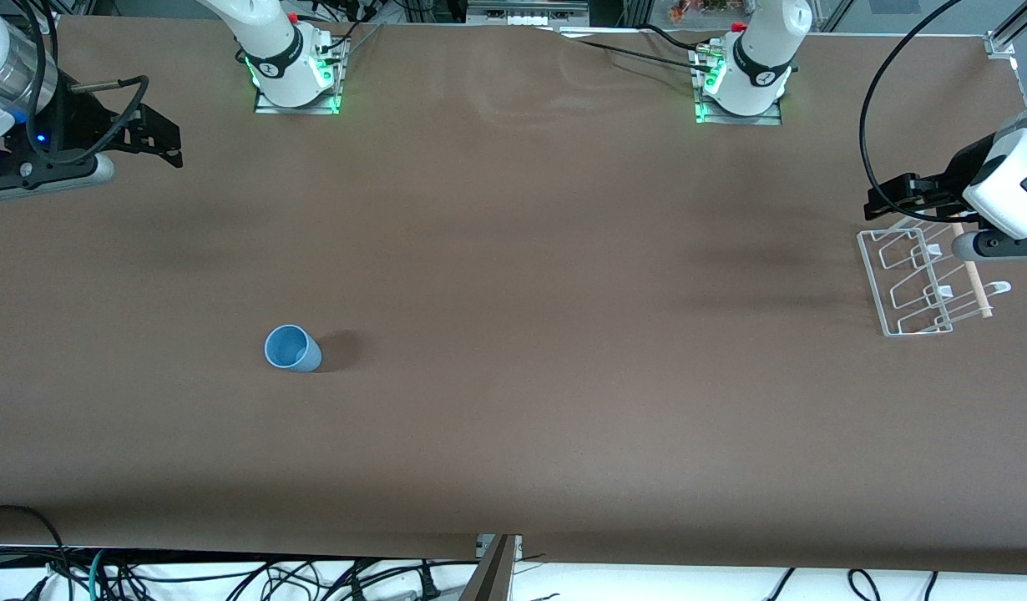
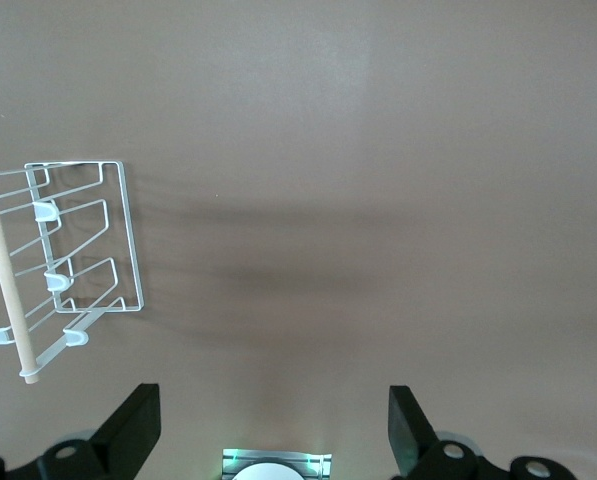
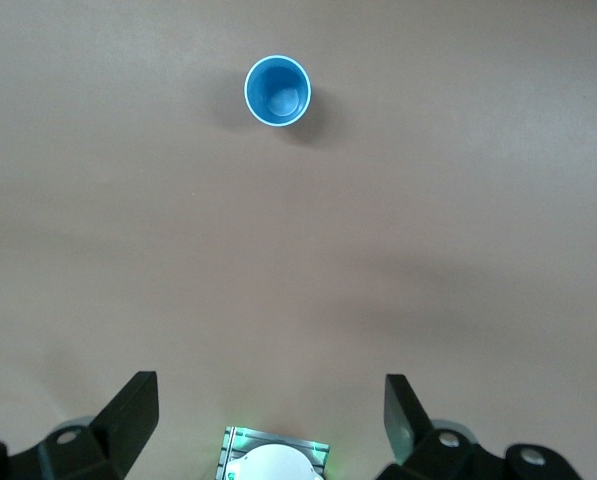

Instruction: Transfer cup to left arm and place on rack

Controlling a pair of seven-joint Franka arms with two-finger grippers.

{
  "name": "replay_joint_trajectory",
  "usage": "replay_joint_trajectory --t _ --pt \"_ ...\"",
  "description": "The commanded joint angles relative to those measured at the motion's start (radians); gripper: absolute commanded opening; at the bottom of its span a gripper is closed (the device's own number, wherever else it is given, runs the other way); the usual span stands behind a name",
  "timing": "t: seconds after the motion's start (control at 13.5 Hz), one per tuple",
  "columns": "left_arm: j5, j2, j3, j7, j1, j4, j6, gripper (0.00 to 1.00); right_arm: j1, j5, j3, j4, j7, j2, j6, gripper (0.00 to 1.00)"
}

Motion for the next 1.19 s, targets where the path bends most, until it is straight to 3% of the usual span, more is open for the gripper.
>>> replay_joint_trajectory --t 0.0,0.74,0.96,1.11 --pt "-0.008 0.013 -0.002 -0.004 -0.007 0.031 -0.001 1.00 -0.021 -0.008 0.018 -0.002 -0.010 -0.020 -0.003 1.00" --pt "-0.011 0.023 -0.002 -0.005 -0.005 0.043 -0.001 1.00 -0.027 -0.022 0.009 0.006 -0.023 -0.006 -0.007 1.00" --pt "-0.013 0.023 -0.002 -0.007 -0.005 0.043 -0.002 1.00 -0.018 -0.098 0.018 0.006 -0.083 -0.003 -0.014 1.00" --pt "-0.013 0.023 -0.002 -0.005 -0.005 0.043 -0.001 1.00 -0.026 -0.085 0.012 0.007 -0.129 -0.003 -0.002 1.00"
